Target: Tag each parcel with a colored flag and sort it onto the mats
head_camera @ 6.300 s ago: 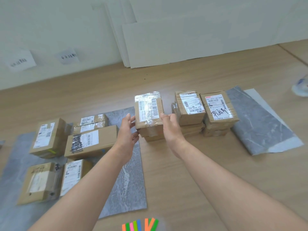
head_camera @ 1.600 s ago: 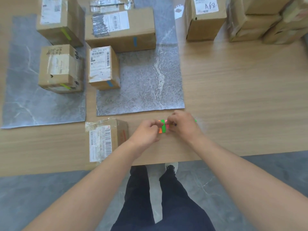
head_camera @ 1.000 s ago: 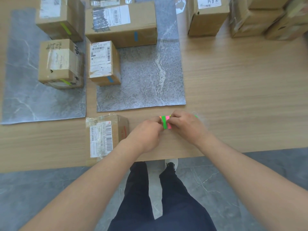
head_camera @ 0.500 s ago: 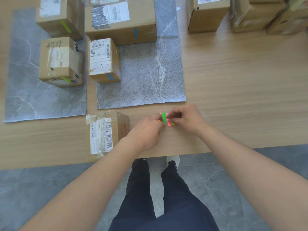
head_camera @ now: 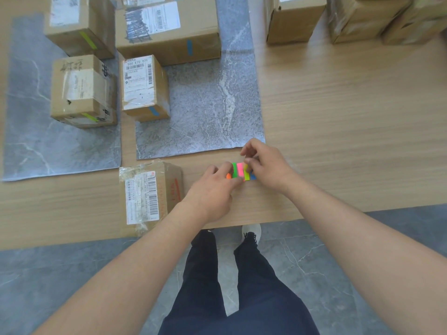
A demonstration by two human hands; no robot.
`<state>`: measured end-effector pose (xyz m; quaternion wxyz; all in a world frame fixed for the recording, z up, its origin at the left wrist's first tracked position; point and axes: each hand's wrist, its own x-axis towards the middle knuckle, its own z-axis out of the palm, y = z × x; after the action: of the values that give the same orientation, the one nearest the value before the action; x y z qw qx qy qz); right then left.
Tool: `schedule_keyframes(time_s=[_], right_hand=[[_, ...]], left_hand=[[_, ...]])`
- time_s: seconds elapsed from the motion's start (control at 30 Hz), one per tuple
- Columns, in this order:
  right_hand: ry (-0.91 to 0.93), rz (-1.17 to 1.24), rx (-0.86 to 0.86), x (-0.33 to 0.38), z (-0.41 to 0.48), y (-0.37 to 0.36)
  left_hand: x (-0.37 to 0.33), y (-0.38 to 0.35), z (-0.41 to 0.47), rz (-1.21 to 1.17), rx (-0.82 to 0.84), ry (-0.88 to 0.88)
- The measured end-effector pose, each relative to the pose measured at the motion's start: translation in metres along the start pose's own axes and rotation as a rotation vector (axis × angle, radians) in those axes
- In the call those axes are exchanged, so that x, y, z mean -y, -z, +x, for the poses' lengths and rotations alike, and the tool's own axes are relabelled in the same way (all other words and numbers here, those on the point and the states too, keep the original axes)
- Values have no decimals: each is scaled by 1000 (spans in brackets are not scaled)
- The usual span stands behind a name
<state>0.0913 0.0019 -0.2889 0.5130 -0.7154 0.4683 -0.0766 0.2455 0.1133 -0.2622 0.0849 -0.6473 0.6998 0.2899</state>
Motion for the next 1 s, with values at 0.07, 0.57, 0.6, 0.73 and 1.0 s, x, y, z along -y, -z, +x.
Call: schedule_keyframes(time_s=[0.07,0.57,0.6,0.73,1.0], right_hand=[[-45,151,-145,2,-2,-2],[176,324,-285,30,-38,6],[188,318,-278,32,-40,6],[235,316,-246,37,-50,8],[194,302,-210,51,-68,0]], left_hand=[[-2,0,2,0,-8,4],[-21,59,9,-1553,-271,666],[-24,61,8,-1572,-295,667],[-34,64,0,-1528,-377,679],[-27,65,-39,-1320,-539,591]])
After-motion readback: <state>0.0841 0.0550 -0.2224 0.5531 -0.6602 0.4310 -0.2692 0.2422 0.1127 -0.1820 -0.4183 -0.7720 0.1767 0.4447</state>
